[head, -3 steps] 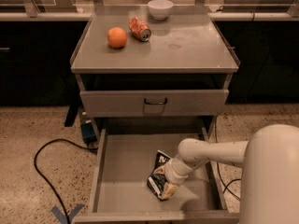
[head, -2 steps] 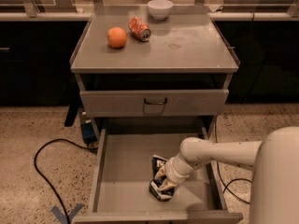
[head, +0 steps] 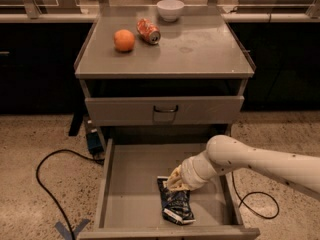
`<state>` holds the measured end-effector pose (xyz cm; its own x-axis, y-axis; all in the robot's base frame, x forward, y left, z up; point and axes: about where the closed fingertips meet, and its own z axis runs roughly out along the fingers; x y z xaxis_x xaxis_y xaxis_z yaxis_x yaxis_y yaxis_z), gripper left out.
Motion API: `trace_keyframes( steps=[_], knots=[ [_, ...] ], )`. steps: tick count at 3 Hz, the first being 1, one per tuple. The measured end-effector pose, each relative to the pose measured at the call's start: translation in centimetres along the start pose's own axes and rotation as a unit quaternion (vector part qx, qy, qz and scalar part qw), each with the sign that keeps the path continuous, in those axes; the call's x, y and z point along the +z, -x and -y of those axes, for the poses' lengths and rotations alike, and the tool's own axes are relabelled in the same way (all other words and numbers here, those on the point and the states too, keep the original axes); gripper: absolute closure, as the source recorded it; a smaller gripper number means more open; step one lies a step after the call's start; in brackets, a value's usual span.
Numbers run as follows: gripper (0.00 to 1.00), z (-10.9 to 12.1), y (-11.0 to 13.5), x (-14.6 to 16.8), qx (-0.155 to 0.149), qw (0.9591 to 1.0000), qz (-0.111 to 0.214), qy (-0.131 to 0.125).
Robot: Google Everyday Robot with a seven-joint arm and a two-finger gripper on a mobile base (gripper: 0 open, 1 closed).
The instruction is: Pick blue chip bag from middle drawer and place on counter
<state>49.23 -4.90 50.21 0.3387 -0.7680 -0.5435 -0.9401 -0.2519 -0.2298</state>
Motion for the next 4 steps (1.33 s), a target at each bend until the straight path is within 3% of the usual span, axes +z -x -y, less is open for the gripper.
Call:
trace_keyframes(
  steps=[1,2,4],
  knots=[
    [1.0,0.08,0.19,-0.15,-0.001,1.0,0.001,-0.002],
    [0.86,0.01,0.1,0.02,0.0,1.0,0.0,-0.001],
    [0.39,0.0,0.1,0.03,0.0,1.0,0.0,-0.001]
  ],
)
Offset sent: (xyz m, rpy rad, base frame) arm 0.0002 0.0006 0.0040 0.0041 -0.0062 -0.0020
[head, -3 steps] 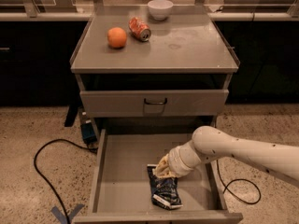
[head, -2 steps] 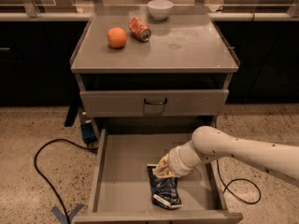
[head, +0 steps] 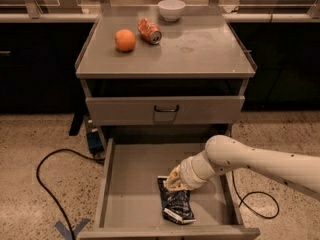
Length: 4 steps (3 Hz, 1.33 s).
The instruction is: Pick blue chip bag from middle drawer and place on counter
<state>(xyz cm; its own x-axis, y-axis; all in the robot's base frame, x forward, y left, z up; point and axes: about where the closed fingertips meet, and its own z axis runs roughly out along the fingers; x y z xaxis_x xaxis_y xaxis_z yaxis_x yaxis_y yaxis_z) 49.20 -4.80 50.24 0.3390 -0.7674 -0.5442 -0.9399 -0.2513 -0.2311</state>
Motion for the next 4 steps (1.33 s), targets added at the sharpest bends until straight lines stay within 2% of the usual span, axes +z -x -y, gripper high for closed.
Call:
trace_keyframes(
  steps=[1,2,3,4],
  knots=[
    [0.16,0.0,0.0,0.0,0.0,1.0,0.0,0.0],
    [0.0,0.0,0.0,0.0,0.0,1.0,0.0,0.0],
    [0.0,0.0,0.0,0.0,-0.001,1.0,0.0,0.001],
    [0.0,-0.5,-1.3,0.5,-0.018,0.9991,-0.009,0.036]
  ],
)
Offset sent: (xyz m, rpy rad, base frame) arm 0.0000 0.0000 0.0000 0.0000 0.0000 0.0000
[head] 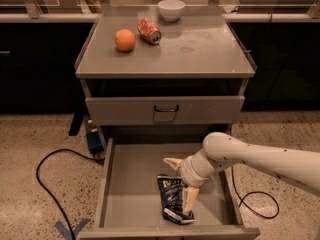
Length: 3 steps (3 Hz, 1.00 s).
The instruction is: Pick blue chip bag from middle drawer and place on counter
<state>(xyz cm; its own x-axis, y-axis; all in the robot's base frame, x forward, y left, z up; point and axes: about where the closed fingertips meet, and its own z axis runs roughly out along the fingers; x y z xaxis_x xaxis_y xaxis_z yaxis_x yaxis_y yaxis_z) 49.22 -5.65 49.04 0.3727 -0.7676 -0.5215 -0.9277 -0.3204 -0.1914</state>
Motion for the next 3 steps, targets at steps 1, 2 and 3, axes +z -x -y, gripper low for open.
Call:
trace_keyframes(
  steps=[1,2,3],
  knots=[
    [0.0,-1.6,-2.2,2.4,-0.015,0.9978,-0.004,0.065],
    [0.0,-3.2,-4.1,4.8,-0.019,0.9937,-0.005,0.11],
    [0.0,-4.7,-5.1,7.0,-0.024,0.9912,-0.007,0.13]
  ],
)
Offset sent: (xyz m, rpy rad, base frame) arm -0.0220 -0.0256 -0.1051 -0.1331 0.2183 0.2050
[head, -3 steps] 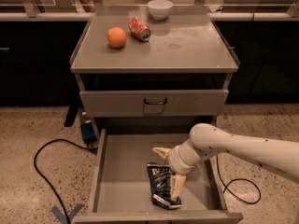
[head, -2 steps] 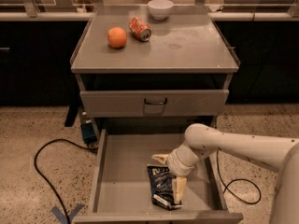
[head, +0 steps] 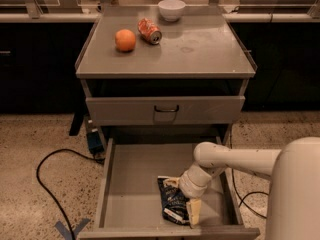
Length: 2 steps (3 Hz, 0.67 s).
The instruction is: Pick blue chip bag from middle drawer and place on counter
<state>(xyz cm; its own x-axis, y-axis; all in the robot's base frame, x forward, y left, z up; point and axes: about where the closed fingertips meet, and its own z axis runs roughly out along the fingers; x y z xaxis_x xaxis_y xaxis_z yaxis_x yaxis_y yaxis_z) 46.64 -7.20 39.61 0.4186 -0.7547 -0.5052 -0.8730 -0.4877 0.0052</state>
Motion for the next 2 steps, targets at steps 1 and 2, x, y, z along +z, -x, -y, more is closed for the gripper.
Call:
trace_keyframes(
  steps=[1,2],
  knots=[
    [0.0,-0.13,-0.33,1.05,-0.003,0.9999,-0.009,0.008],
    [0.19,-0.13,-0.24,0.86,-0.002,0.9999,-0.009,0.01]
  ],
)
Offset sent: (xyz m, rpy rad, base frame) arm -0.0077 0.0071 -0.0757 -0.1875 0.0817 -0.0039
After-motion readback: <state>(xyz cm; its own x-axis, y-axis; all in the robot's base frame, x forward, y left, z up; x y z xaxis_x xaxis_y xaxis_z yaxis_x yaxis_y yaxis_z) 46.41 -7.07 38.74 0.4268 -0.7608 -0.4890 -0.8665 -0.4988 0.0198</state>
